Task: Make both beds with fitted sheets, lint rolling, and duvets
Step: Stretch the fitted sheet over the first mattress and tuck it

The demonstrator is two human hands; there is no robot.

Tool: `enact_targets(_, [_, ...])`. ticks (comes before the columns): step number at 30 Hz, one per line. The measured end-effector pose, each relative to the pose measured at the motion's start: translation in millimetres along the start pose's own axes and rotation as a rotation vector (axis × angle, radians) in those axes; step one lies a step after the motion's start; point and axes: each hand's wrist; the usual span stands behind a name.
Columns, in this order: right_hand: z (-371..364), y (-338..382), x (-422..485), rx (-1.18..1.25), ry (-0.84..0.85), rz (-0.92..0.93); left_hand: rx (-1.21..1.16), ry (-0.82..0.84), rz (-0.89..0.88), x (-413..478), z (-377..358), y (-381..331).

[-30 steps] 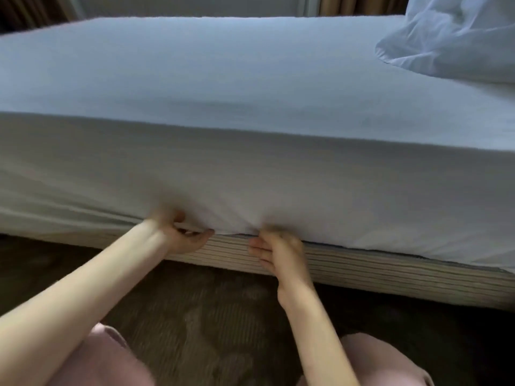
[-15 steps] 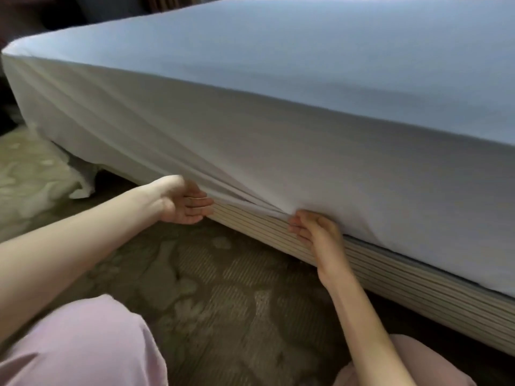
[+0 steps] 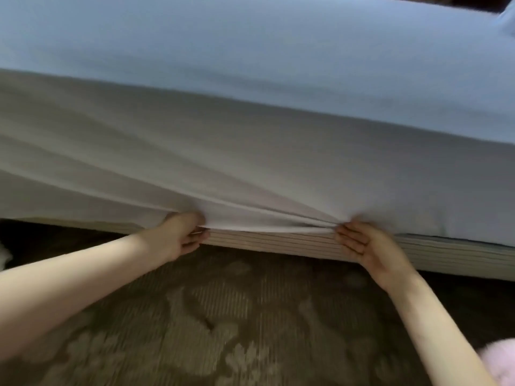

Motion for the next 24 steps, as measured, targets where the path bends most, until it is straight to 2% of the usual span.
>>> enact_targets(3, [-47, -22, -4, -0.041, -0.032, -0.039, 0.211, 0.108, -0.017, 15, 13, 17])
enact_targets(6, [-89, -42, -3, -0.11, -0.053, -0.022, 0.239, 0.134, -0.134, 38, 16, 30])
enact_targets(8, [-112, -51, -5, -0.168, -0.13, -0.027, 0.217, 0.171, -0.149, 49, 17, 29])
enact_targets(13, [-138, -56, -2, -0.213, -0.252, -0.069, 0.137, 0.193, -0.072, 59, 21, 26])
enact_targets(17, [-126, -47, -4, -0.204, -0.216, -0.075, 0.015, 0.186, 0.041, 61, 14, 12])
enact_targets(21, [-95, -30, -5, 0.014, -0.194, -0.09, -0.178, 0.208, 0.261, 43, 1, -1])
enact_targets(24, [-75, -18, 8, 0.164, -0.287, -0.133, -0.326, 0.241, 0.327, 16, -19, -5])
Point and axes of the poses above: each hand's wrist, its own x-axis towards the middle knuckle, its own z-axis out of the back of the hand, y = z × x, and after that the axes turned 8 degrees about -z, right-handed
